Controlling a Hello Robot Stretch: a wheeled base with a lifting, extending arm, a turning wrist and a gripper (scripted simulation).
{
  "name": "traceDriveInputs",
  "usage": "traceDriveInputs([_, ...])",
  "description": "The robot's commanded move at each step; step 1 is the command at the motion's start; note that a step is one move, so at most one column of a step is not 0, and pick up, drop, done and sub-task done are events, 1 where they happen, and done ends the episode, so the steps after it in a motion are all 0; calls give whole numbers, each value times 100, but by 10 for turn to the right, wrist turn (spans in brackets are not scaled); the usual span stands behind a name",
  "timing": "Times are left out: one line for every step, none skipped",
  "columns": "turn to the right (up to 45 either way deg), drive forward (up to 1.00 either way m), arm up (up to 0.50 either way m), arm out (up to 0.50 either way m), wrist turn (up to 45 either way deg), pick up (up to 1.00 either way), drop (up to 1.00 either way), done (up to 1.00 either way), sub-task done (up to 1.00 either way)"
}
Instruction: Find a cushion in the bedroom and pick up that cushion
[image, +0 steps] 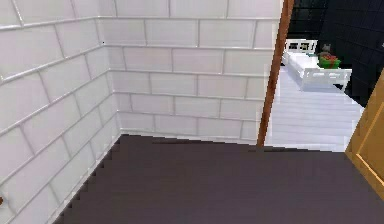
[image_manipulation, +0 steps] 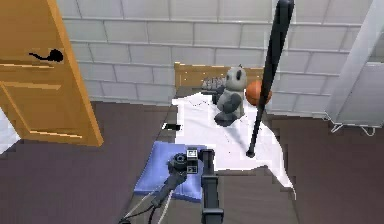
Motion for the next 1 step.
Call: traceDriveInputs([0, 0, 0, 0, 450, 0, 0, 0, 0])
